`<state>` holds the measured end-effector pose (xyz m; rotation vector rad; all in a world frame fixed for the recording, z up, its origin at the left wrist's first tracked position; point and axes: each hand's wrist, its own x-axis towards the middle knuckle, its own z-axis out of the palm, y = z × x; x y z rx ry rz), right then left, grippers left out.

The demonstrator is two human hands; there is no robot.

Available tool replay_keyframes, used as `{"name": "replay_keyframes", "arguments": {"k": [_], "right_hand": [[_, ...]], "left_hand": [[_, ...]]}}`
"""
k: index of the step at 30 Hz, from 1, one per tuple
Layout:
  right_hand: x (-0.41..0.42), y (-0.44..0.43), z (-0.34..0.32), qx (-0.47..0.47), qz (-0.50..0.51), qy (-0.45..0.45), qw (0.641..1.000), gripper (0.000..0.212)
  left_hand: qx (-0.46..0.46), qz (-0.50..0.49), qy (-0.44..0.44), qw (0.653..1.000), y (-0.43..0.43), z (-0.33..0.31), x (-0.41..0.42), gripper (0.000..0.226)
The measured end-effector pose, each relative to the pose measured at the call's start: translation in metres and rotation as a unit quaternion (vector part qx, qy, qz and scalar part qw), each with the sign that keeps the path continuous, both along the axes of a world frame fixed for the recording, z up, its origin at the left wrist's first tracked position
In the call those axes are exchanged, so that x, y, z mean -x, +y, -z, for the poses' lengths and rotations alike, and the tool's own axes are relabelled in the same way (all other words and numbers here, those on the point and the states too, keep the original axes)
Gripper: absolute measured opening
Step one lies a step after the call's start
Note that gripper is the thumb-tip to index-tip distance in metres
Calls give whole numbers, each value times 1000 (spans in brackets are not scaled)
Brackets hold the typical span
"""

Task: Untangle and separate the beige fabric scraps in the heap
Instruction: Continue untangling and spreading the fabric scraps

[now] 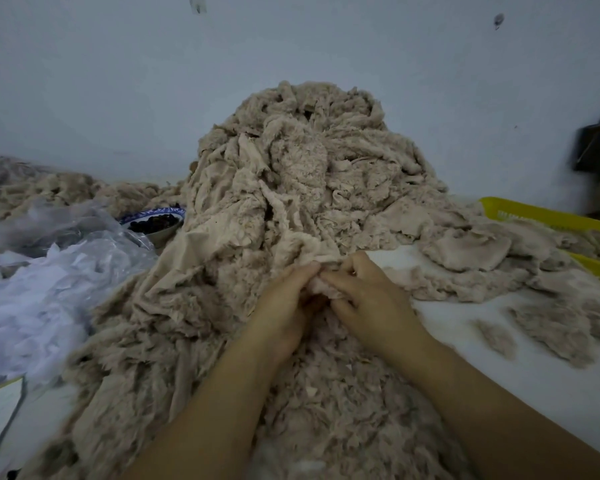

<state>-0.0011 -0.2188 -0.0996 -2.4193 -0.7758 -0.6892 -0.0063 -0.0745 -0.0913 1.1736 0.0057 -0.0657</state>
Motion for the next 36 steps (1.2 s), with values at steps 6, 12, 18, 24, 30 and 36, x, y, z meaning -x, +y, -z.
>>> {"name": "replay_keyframes", "arguments": {"k": [6, 12, 18, 24, 30, 36], "right_hand": [[5, 4, 4, 43, -26, 83, 995, 33], [2, -3, 3, 44, -11, 145, 988, 29], [3, -2, 3, -107, -59, 162, 979, 44], [3, 9, 3, -157, -80, 167, 970, 47], [2, 5, -2, -264, 12, 131, 955, 26], [4, 3, -6, -182, 18, 144, 973, 20]], "left_hand": [[258, -15, 67, 964, 21, -8, -2, 35], [349, -15, -6, 937, 33, -9, -4, 25], [244, -15, -10, 970, 19, -11, -1, 39], [78, -10, -52, 996, -5, -5, 4, 13], [-170, -145, -112, 968, -2, -1, 3, 17], [-206, -8, -85, 975, -14, -4, 11, 40]]}}
